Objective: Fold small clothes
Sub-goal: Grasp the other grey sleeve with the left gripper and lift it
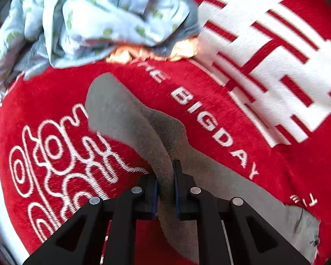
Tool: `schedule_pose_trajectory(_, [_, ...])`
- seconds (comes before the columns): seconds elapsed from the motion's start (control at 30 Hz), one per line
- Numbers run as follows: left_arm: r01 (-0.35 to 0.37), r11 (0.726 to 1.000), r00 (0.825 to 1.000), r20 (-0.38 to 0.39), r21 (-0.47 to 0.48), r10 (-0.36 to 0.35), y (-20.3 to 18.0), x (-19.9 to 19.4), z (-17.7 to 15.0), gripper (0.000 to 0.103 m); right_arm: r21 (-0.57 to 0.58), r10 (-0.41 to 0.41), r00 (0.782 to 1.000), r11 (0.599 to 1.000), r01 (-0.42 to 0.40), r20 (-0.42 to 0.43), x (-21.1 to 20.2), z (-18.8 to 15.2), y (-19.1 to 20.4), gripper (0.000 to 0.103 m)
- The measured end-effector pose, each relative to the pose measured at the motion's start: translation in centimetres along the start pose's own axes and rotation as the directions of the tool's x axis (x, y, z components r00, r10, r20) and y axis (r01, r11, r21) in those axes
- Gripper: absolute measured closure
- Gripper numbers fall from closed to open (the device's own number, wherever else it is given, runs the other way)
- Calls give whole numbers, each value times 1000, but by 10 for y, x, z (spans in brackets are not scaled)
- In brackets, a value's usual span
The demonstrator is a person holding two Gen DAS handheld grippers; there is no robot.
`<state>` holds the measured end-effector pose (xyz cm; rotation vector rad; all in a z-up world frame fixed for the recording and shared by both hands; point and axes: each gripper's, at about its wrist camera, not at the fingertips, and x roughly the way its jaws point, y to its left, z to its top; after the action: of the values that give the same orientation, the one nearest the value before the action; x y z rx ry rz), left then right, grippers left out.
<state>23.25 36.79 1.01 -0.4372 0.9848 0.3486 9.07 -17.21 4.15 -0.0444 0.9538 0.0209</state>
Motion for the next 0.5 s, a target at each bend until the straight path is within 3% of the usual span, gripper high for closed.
schedule_pose_trajectory(0.1, [32, 999, 999, 26, 17, -32, -26, -14, 10, 91, -157, 80, 994, 983, -91, -78, 18, 26, 55, 10])
schedule_pose_trajectory(0.2, [64, 997, 996, 51, 43, -66, -32, -32, 12, 91, -265, 71, 988, 958, -105, -137, 51, 44, 100, 10])
schedule_pose_trajectory(0.27, [80, 995, 994, 68, 59, -84, -35, -42, 13, 91, -271, 59, 984, 957, -104, -170, 75, 52, 113, 10])
schedule_pose_trajectory(0.37, [95, 992, 991, 83, 88, -103, -42, -54, 9, 91, -171, 46, 959, 980, -96, -278, 124, 60, 116, 10])
schedule_pose_trajectory(0.4, [92, 991, 991, 90, 102, -101, -46, -56, 6, 91, -140, 51, 960, 986, -93, -276, 132, 62, 115, 3])
schedule_pose_trajectory(0.5, [79, 985, 989, 110, 153, -96, -59, -64, -1, 91, -169, -4, 966, 985, -41, -260, 136, 71, 122, 5])
